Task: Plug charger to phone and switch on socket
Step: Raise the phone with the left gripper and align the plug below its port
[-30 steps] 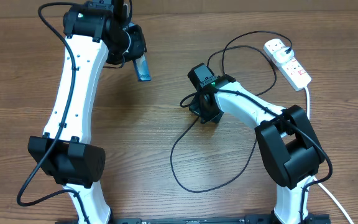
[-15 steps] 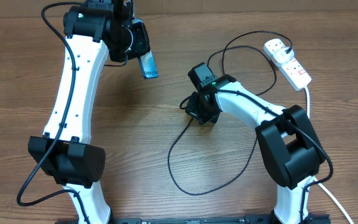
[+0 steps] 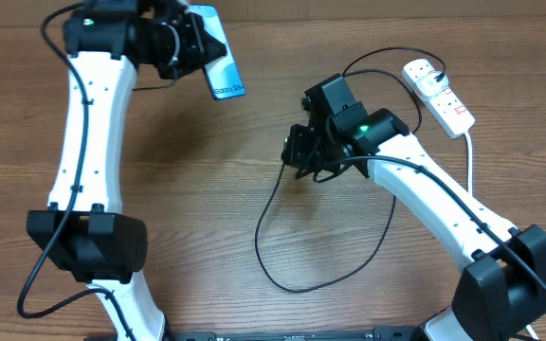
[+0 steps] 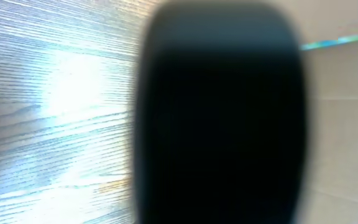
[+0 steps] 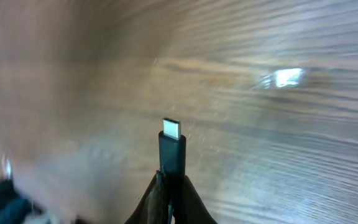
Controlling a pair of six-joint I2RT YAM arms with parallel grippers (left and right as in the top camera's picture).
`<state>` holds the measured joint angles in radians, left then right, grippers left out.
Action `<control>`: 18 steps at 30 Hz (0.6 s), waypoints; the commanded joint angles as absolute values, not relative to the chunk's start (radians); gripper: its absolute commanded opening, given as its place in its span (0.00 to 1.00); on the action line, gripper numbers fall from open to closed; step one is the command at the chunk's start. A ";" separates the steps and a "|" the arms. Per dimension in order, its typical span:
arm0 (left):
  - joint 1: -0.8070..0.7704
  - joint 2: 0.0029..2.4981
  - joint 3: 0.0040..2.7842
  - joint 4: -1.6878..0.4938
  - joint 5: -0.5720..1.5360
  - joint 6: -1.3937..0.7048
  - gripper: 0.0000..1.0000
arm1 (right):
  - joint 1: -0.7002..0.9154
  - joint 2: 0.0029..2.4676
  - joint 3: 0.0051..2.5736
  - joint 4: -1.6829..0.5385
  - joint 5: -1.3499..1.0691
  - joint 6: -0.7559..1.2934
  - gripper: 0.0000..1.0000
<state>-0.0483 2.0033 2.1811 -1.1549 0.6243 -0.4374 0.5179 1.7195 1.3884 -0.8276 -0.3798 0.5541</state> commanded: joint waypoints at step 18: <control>0.001 1.990 2.192 -1.094 1.231 -0.291 0.04 | 0.516 1.518 1.402 -0.699 -0.809 0.340 0.04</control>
<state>0.0010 2.0033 2.1811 -1.1080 1.0668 -0.3355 0.5179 1.6241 1.3884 -0.6979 -0.8326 0.3367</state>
